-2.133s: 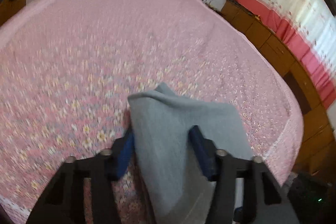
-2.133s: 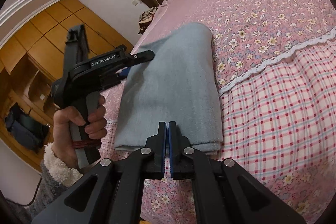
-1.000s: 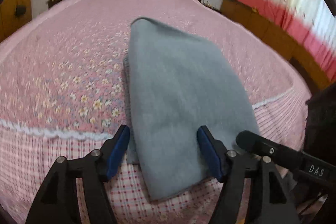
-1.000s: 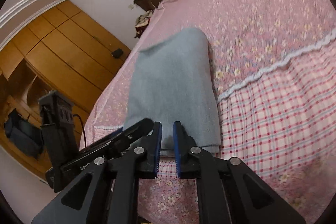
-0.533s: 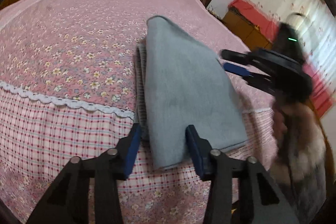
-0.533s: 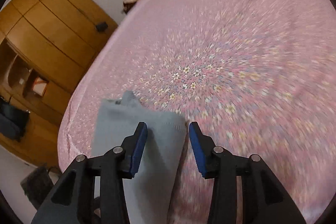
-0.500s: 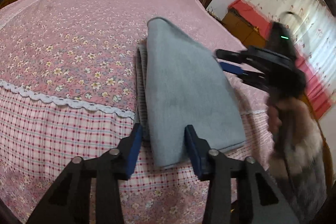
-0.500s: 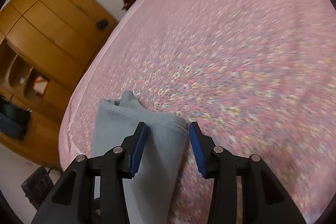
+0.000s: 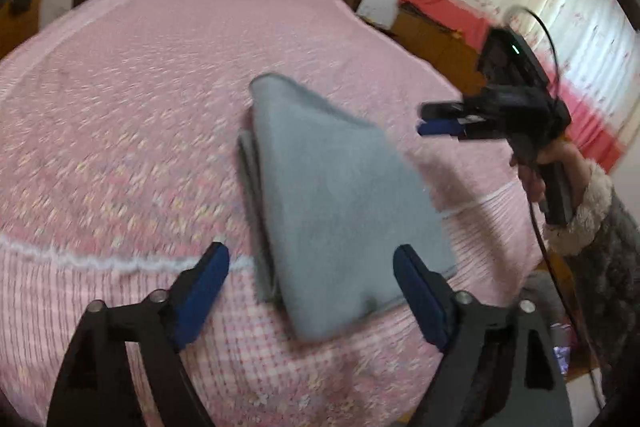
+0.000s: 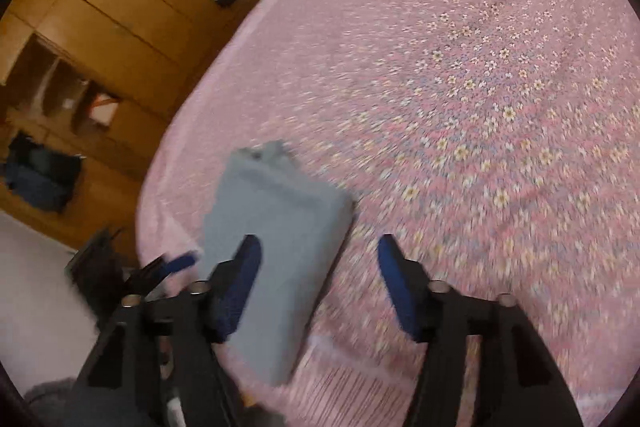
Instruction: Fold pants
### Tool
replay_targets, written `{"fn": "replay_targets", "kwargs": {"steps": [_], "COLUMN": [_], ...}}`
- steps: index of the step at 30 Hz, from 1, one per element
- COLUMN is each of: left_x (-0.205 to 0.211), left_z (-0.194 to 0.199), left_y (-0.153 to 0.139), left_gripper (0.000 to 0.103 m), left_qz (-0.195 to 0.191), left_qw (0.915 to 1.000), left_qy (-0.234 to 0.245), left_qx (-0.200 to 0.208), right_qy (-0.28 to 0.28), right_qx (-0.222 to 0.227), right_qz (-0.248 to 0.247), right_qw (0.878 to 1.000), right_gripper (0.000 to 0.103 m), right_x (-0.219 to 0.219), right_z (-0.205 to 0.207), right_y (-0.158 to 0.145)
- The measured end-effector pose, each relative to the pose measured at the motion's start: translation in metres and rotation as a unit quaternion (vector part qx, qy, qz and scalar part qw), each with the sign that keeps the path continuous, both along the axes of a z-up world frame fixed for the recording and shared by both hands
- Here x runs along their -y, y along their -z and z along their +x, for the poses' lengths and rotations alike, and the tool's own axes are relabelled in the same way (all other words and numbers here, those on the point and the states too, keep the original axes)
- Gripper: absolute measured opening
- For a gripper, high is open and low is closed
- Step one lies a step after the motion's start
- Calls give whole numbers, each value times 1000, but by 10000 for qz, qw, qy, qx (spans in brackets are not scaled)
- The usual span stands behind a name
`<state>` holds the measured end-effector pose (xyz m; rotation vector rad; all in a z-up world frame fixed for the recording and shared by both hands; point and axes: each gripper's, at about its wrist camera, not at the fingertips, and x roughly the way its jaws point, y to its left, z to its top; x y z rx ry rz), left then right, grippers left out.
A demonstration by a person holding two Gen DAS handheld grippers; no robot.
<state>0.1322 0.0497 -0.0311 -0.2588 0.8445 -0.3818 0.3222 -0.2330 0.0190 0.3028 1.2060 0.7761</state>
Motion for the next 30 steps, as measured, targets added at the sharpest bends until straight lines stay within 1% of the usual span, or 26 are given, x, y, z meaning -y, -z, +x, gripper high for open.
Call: {"fn": "replay_targets", "kwargs": {"steps": [1,3,4,5,7,8,9,10,11,13,17,20,22,23,24,25,27,29,30], "left_x": [-4,-8,-8,-9,-10,-12,-8,-6,-3,-3,-3,-8,-12,-11,-12,-12,-13,-19,-19], "left_z": [9,28,37,51,71,80,87,93,98,111,138,146,156,156,158,162,148,128,128], "left_y": [-2,4,9,17,34,39,42,40,40,40,45,42,42,42,42,41,39,32,33], "left_gripper": [89,89,89,89,89,89,89,89,89,90,90,90,88,82,78,73,72,72,73], "left_qz": [-171,-482,-621,-842,-1097,-1120,-1055,-985,-949,-1031,-1340,-1480,-1596,-1517,-1408,-1301,-1310,-1377,-1424], "left_qw": [9998,9983,9970,9938,9880,9865,9865,9871,9873,9858,9821,9813,9787,9787,9790,9778,9724,9716,9704], "left_qy": [35,128,141,223,398,505,633,721,790,855,850,859,851,870,917,1009,1215,1357,1346], "left_qx": [-91,-315,-444,-690,-1011,-1086,-1082,-1039,-1000,-1014,-1013,-881,-976,-1074,-1150,-1295,-1501,-1364,-1408], "right_qy": [-26,-40,-48,-72,-208,-253,-280,-297,-296,-255,-111,-41,-80,-197,-480,-743,-1037,-1039,-944], "right_qx": [-91,-293,-379,-490,-776,-877,-967,-1057,-1085,-1068,-1004,-1095,-1209,-1300,-1449,-1472,-1394,-1400,-1444], "right_qz": [205,635,724,734,481,339,290,386,488,744,991,1271,1415,1441,1439,1364,1159,1132,1214], "right_qw": [9997,9975,9966,9961,9956,9953,9945,9932,9925,9912,9899,9858,9825,9808,9778,9768,9779,9782,9775], "right_gripper": [65,65,65,65,65,65,65,65,65,65,65,65,65,65,65,65,65,65,65], "right_x": [4,3,-1,-6,-16,-20,-21,-22,-23,-22,-30,-32,-33,-36,-40,-46,-55,-60,-61], "right_z": [-5,-14,-18,-22,-25,-26,-25,-24,-22,-15,4,14,12,11,3,-6,-20,-23,-19], "right_y": [-1,8,13,22,47,59,68,77,79,79,83,91,94,94,93,91,92,94,97]}}
